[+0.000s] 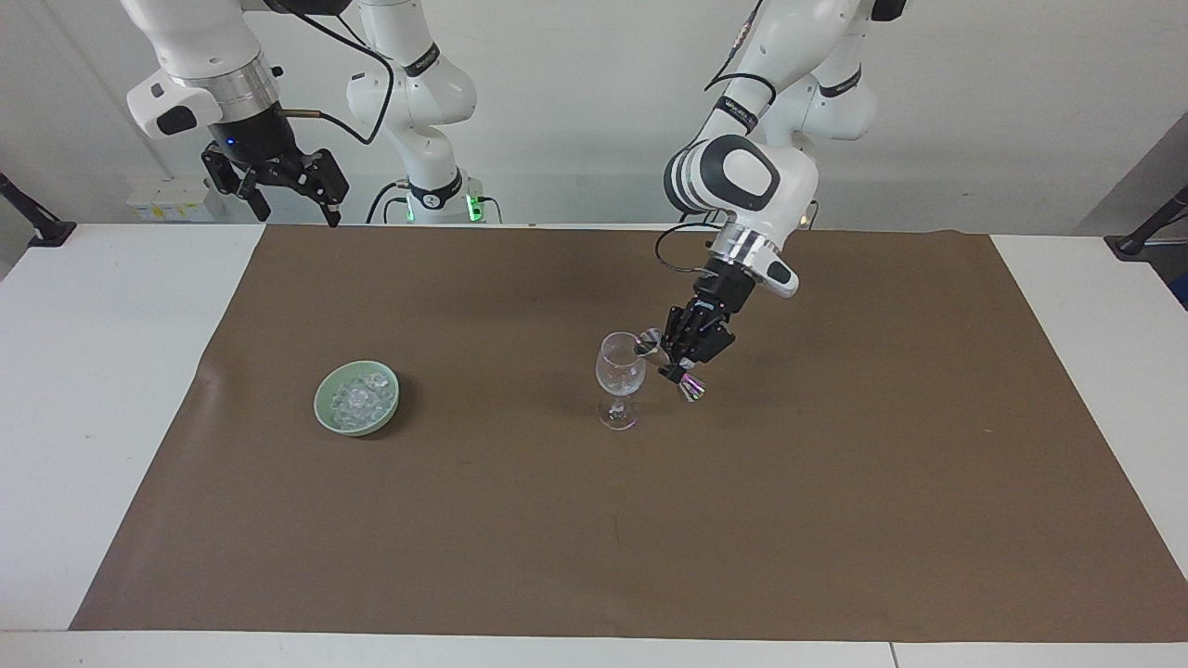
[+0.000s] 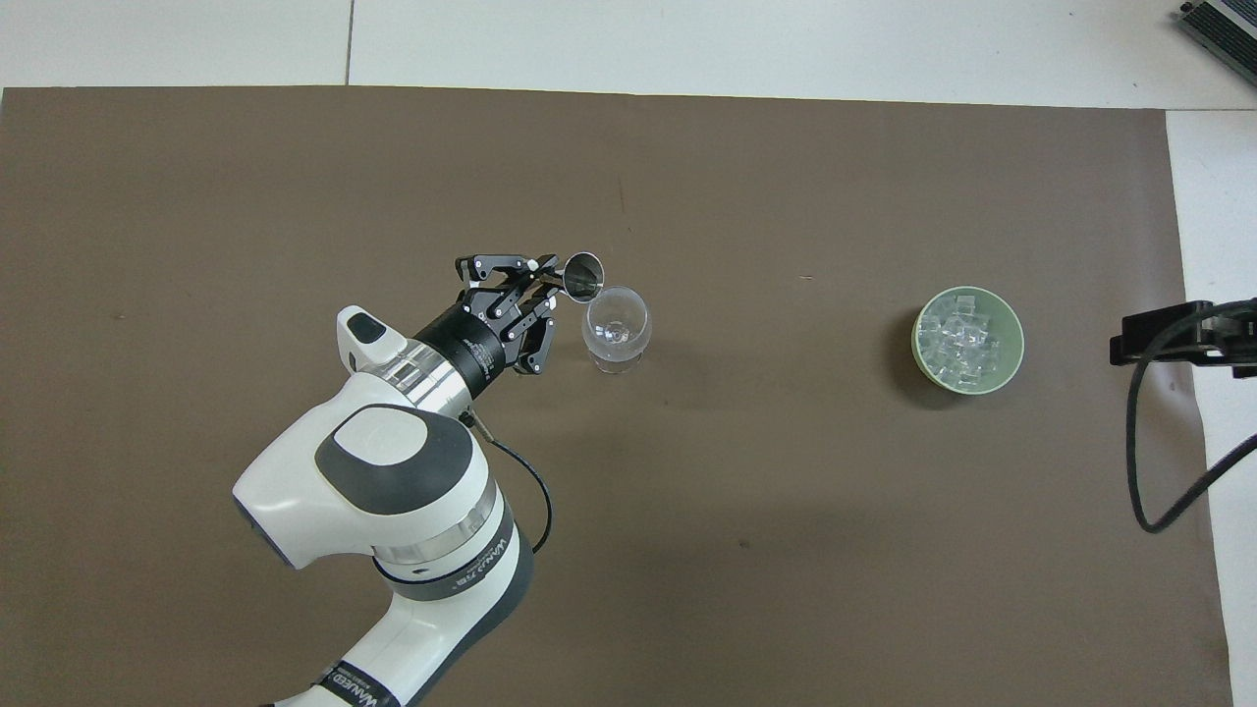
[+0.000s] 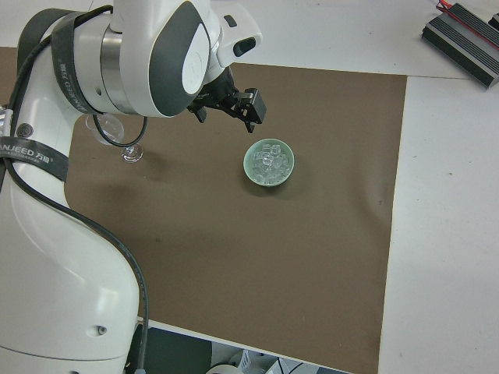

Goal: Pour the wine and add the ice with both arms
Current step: 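Bring the held jigger to the rim of the clear glass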

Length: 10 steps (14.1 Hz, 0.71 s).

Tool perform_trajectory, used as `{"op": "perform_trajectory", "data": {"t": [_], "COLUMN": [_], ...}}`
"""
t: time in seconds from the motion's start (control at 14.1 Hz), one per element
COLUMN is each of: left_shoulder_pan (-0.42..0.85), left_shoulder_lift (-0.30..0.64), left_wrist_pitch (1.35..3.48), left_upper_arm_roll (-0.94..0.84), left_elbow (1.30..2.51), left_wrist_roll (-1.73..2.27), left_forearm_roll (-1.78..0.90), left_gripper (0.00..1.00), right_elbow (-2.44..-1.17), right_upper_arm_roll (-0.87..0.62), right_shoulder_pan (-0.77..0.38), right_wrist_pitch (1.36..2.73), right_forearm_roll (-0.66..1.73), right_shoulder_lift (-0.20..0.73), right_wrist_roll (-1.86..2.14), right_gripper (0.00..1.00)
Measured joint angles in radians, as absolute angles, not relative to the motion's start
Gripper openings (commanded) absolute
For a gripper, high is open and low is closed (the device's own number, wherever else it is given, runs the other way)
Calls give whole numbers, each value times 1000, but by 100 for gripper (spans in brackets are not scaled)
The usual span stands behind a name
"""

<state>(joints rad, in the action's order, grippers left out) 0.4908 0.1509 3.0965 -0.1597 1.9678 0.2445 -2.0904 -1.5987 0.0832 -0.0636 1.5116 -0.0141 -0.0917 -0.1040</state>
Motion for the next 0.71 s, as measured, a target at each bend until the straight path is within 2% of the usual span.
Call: {"op": "perform_trajectory", "data": {"t": [0.71], "left_shoulder_pan": [506], "left_shoulder_lift": [156], "left_wrist_pitch": [3116], "left_upper_arm_roll": [-161], "left_elbow": [1966], "left_wrist_roll": [225], "left_forearm_roll": [-2009], "left_gripper": [0], "right_elbow": [-1599], "right_upper_arm_roll": [83], "right_shoulder_pan": [-64], "right_wrist_pitch": [1512], "right_forearm_roll": [-14], "right_shoulder_lift": [-92], "right_wrist_roll": [-104], "right_gripper": [100]}}
